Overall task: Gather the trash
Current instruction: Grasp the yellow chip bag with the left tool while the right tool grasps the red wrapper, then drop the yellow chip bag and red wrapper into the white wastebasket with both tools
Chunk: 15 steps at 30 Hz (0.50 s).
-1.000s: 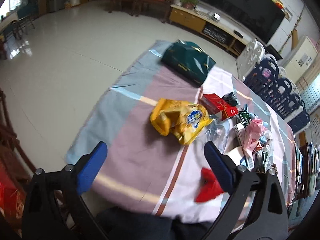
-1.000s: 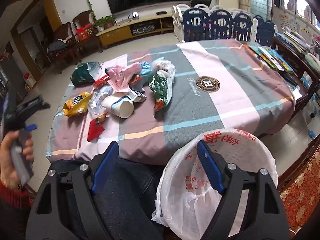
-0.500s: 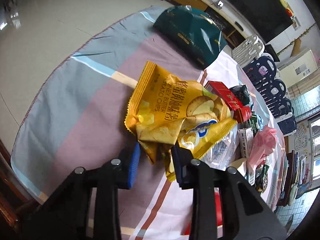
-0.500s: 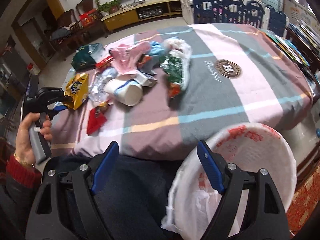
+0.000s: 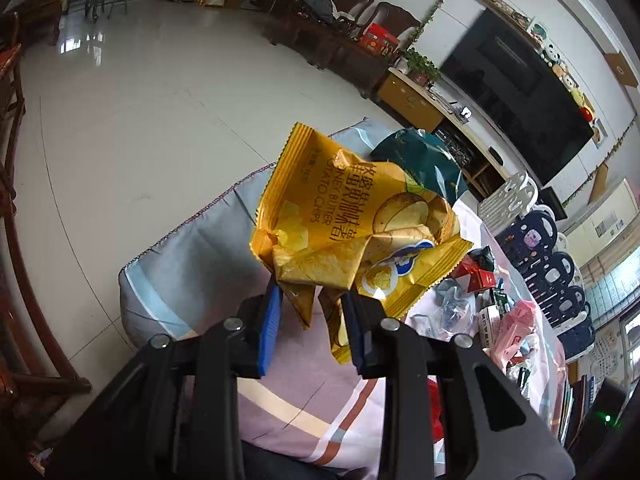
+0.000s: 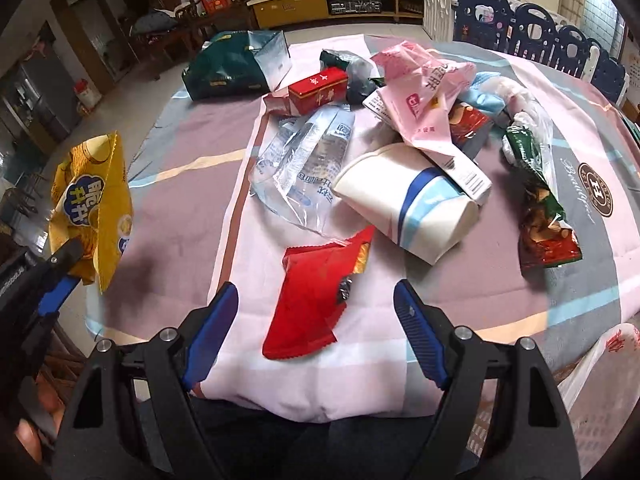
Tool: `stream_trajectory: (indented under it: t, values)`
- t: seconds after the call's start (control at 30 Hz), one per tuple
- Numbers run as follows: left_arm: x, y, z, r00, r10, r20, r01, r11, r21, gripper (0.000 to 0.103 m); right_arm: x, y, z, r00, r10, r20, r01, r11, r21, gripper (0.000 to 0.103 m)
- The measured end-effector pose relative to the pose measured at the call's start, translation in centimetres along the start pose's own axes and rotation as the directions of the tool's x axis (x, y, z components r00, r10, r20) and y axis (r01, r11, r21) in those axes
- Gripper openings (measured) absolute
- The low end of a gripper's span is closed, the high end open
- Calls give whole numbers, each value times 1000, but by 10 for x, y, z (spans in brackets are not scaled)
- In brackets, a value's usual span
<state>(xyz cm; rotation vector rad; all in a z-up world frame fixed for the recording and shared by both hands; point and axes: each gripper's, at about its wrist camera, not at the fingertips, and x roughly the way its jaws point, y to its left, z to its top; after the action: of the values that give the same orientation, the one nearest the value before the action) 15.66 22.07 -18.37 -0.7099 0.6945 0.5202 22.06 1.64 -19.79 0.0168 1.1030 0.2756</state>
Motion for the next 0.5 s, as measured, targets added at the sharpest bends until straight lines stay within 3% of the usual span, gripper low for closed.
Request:
stream_trajectory:
  t: [0.03, 0.07, 0.1, 0.17, 0.3, 0.37, 0.5]
  values:
    - [0, -3, 0, 1000, -2, 1, 2, 1000, 12, 30, 7, 2, 0, 1000, -12, -25, 11, 1000, -14, 65]
    - [0, -6, 0, 1000, -4, 2, 4, 1000, 23, 30, 12, 4, -1, 999, -11, -52, 9, 1000, -24, 37]
    - [-2, -7, -2, 1000, -7, 2, 7, 999, 32, 30, 19, 4, -3, 996, -10, -86, 8, 1000, -25, 31]
    - [-1, -12, -1, 1000, -15, 5, 15, 999, 43, 30, 21, -1, -4, 995, 20, -98, -18, 1000, 14, 27]
    - [-7, 0, 0, 1000, -14, 6, 14, 999, 51, 30, -4, -15, -13, 996, 88, 15, -89, 994, 59, 26]
    - [-16, -3, -1, 1000, 6, 6, -6, 997, 80, 30, -21, -23, -22, 993, 108, 50, -111, 992, 57, 26]
    - [-43, -14, -12, 999, -29, 19, 26, 988, 151, 30, -54, -47, -51, 982, 168, 90, -174, 982, 71, 26]
